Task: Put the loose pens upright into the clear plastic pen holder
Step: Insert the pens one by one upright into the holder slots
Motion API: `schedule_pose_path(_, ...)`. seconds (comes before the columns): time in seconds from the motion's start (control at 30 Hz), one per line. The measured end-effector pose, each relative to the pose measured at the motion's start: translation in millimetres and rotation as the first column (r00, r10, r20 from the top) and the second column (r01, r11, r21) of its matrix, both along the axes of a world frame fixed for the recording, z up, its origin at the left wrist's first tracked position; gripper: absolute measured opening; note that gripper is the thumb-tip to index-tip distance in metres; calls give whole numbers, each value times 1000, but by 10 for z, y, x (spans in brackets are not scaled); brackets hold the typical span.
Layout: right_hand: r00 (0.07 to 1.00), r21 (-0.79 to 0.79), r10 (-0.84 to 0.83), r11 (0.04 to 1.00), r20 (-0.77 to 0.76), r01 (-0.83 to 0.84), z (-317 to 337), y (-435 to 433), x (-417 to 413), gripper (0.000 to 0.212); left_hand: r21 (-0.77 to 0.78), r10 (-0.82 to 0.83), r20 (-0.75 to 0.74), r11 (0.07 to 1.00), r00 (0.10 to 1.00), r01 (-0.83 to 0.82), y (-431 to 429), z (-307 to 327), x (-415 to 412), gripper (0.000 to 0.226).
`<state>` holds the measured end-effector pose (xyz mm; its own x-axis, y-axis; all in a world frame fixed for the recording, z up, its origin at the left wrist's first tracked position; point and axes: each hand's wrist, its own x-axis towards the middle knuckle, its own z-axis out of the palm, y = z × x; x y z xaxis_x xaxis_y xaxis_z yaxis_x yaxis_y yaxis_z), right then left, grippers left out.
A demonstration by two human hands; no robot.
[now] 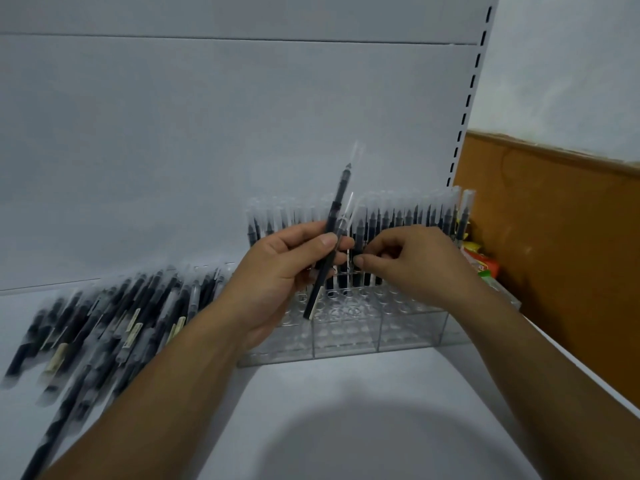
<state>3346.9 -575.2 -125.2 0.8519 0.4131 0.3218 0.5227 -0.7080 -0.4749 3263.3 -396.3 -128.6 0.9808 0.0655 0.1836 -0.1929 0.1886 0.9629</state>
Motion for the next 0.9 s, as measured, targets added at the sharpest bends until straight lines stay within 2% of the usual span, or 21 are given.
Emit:
schedule_pose_path(0.13, 1000, 149, 9, 989, 27, -13, 45, -110, -2, 21, 11, 2, -17, 1000, 1000, -2, -5, 3, -8, 29)
schedule_pose_path(0.23, 979, 451, 194, 881, -66, -145, 119, -122, -97, 27, 58, -13, -23, 998, 1000, 15, -3, 12, -12, 31)
schedule_pose_path(0.27, 962, 497, 256, 849, -96, -176, 135, -94, -136, 28, 71, -18, -26, 997, 1000, 20, -6, 19, -14, 32)
schedule_pose_path(0.37, 931, 517, 344, 823, -125, -235, 134, 9, -213, 22, 118, -28, -32, 993, 999, 32, -27, 26, -19, 33)
schedule_pose_path(0.47, 913, 623, 372, 757, -167, -194, 134, 17, -217, 20, 116, -24, -42, 993, 999, 29, -44, 23, -12, 33)
schedule_pose_path(0.57, 928, 773, 325, 630, -181, -70, 170, -77, -149, 18, 13, 23, -49, 1000, 999, -22, -40, 9, 11, 29)
schedule_pose_path(0.67, 978, 850, 184, 527, -97, -15, 237, -179, -87, 14, -42, 17, -42, 999, 999, -18, -17, -11, 18, 29)
schedule_pose_path(0.8, 998, 854, 61, 519, 1, -32, 252, -245, -48, 10, -16, 5, -34, 1000, 999, -5, -4, -10, 14, 31)
schedule_pose_path(0.9, 998, 783, -9, 621, 64, -45, 218, -256, -20, 9, 3, 3, -34, 1000, 999, -3, 1, -12, 15, 32)
